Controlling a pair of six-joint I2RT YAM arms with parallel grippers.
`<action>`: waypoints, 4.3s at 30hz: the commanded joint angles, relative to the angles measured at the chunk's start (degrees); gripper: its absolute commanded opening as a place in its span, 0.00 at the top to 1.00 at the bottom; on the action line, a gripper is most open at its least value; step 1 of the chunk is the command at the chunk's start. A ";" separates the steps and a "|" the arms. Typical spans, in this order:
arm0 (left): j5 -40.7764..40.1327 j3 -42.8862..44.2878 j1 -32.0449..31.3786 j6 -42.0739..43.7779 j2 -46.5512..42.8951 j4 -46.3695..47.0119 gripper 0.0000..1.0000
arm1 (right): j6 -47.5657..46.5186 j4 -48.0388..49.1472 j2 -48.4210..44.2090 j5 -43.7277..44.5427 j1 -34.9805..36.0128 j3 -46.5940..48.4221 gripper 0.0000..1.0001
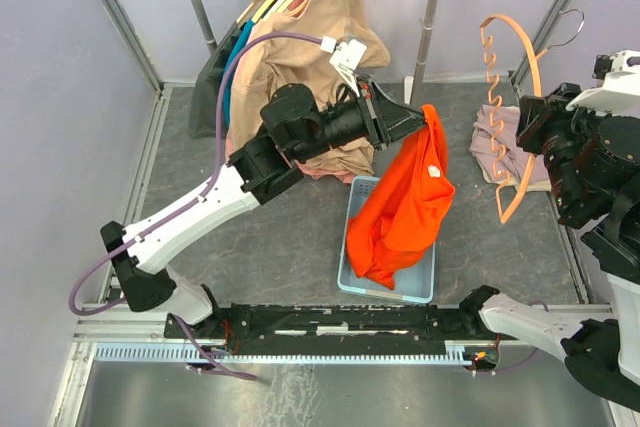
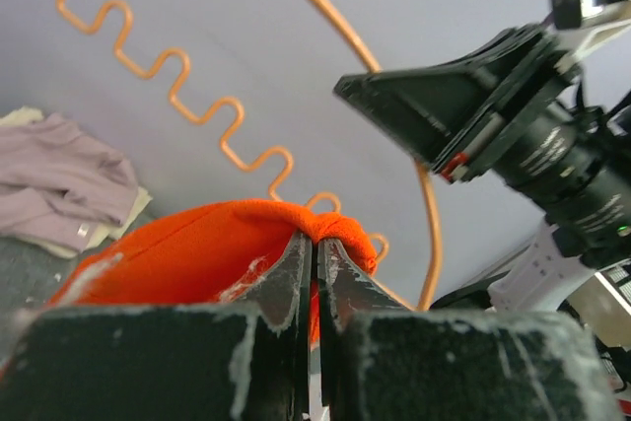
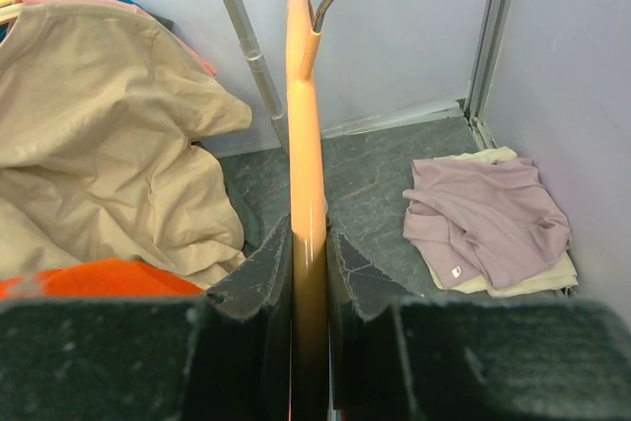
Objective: Remove the t-shirt from the hanger
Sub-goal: Place the T-shirt in the bin, then place the hanger on the clothesline.
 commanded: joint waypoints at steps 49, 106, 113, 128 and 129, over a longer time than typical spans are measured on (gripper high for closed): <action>-5.73 -4.10 -3.09 13.38 19.00 -32.12 0.97 | -2.89 3.92 11.68 -16.17 -0.18 10.27 0.99; -36.08 19.46 4.09 17.74 -0.21 -48.16 0.09 | -6.09 17.07 45.08 -28.35 -12.52 34.14 0.99; -40.55 16.93 5.41 21.85 -4.59 -39.99 0.07 | -5.78 20.09 47.70 -28.54 -13.06 35.49 0.99; -48.27 19.16 9.70 24.63 -5.69 -34.62 0.07 | -4.11 19.33 48.48 -28.01 -13.72 32.19 0.83; -48.22 19.65 10.42 24.37 -5.37 -35.04 0.07 | -4.00 19.18 48.05 -28.01 -13.70 31.74 0.80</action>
